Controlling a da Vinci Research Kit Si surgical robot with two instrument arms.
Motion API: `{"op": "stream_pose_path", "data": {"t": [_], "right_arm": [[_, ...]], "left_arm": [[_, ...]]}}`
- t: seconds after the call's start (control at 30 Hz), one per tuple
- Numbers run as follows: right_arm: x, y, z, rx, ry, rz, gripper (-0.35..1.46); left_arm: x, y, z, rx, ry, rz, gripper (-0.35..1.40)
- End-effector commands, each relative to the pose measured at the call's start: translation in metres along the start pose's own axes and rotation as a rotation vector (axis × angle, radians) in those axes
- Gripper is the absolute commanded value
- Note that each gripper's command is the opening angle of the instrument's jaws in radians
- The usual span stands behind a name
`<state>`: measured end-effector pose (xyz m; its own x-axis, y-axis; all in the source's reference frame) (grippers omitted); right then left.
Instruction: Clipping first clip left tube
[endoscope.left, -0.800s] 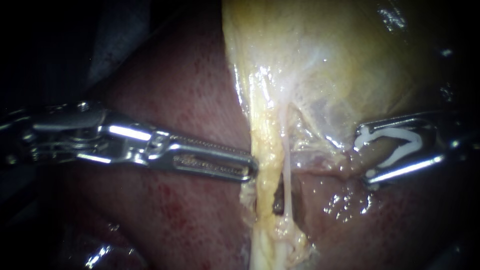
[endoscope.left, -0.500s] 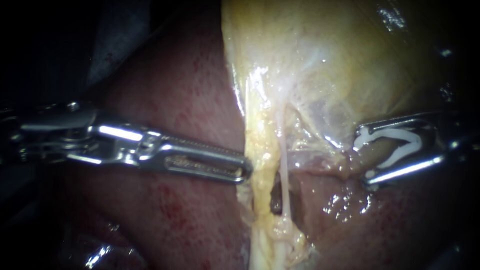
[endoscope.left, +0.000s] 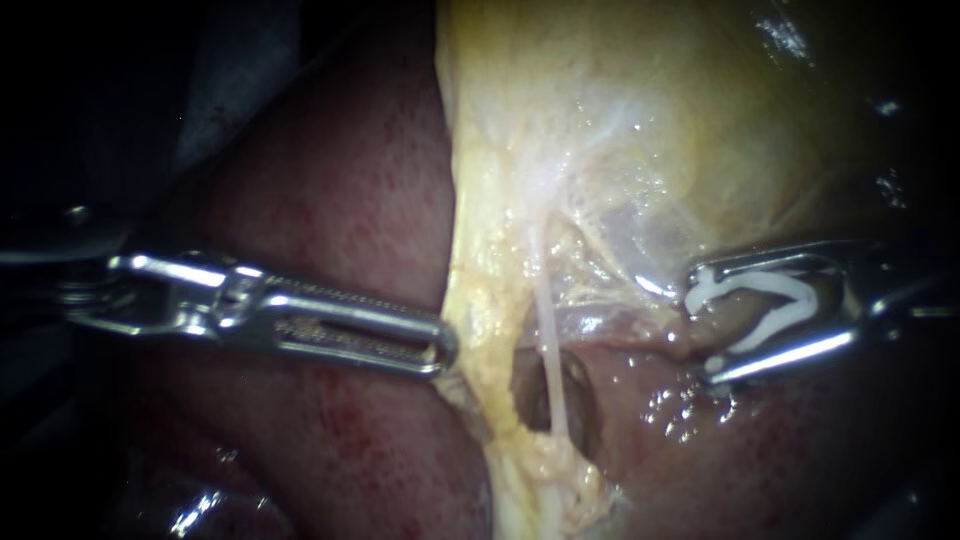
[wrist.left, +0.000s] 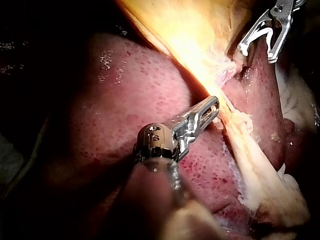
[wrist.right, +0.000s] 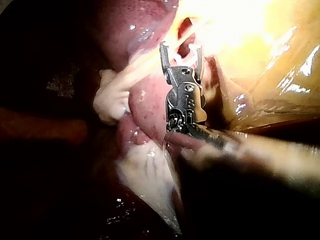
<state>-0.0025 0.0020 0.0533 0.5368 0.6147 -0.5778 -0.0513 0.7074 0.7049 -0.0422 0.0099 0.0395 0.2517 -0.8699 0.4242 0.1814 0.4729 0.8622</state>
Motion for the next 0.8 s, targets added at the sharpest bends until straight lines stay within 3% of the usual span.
{"op": "stream_pose_path", "data": {"t": [0.03, 0.47, 0.8], "right_arm": [[-0.0003, -0.0001, 0.0007, 0.009, -0.006, -0.002, 0.54], [-0.0033, -0.0009, 0.0081, 0.063, -0.044, -0.033, 0.53], [-0.0047, -0.0007, 0.0125, 0.088, -0.065, -0.035, 0.53]], "left_arm": [[0.0, -0.0001, 0.0, 0.0, -0.004, -0.001, -0.35], [0.0001, -0.0008, 0.0, -0.002, -0.005, -0.001, -0.35], [0.0001, -0.0012, -0.0001, -0.002, -0.005, -0.002, -0.35]]}}
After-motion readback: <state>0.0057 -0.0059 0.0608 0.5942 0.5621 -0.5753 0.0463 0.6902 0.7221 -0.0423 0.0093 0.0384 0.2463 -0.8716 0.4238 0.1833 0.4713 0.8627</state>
